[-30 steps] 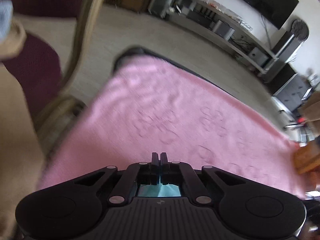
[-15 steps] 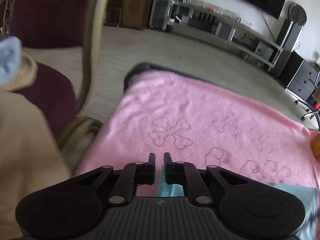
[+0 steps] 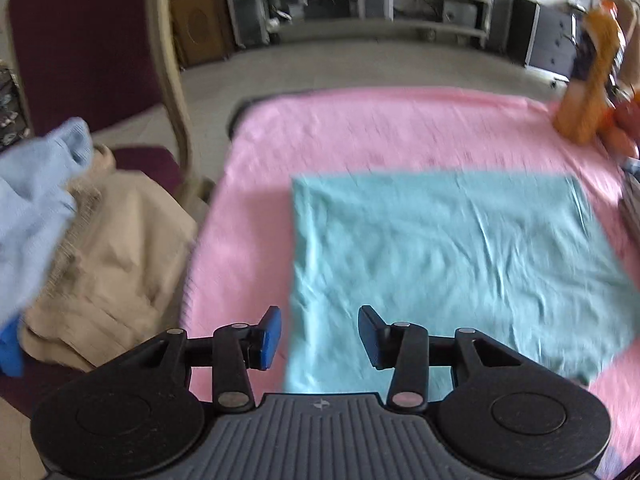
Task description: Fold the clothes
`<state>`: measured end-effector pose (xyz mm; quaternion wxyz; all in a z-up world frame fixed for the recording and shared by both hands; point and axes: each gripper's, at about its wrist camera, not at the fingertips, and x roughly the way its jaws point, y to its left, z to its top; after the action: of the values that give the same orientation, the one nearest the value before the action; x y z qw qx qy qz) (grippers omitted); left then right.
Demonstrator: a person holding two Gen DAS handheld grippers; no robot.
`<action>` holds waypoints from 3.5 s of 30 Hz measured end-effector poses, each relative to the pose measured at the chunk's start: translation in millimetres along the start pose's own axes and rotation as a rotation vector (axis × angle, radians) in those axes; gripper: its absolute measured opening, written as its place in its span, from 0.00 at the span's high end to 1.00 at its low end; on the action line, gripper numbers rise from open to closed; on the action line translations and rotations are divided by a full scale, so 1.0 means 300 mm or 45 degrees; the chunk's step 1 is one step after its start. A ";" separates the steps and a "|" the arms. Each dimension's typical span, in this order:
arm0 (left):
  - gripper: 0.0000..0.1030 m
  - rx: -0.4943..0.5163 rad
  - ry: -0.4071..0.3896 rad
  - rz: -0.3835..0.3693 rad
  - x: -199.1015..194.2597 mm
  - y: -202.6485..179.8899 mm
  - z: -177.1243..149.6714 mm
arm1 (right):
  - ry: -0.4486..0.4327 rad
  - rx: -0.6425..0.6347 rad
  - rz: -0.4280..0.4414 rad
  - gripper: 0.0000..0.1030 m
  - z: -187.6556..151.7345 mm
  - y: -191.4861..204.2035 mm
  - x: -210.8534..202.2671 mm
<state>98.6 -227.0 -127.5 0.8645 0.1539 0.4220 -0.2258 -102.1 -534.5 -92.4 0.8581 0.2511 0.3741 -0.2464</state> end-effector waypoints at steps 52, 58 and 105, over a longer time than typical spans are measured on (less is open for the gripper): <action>0.65 0.169 0.080 0.024 0.114 -0.004 -0.115 | 0.255 -0.556 0.514 0.74 -0.192 0.460 0.386; 0.65 0.154 0.060 0.024 0.068 0.009 -0.123 | 0.422 -0.588 0.406 0.75 -0.225 0.383 0.275; 0.57 0.058 0.110 -0.014 0.111 -0.033 -0.100 | 0.367 0.860 0.636 0.44 -0.339 -0.058 0.218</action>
<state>91.7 -230.3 -172.6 0.8404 0.1806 0.4546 -0.2332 -126.4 -500.4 -207.3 0.7001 0.6318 0.3164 -0.1024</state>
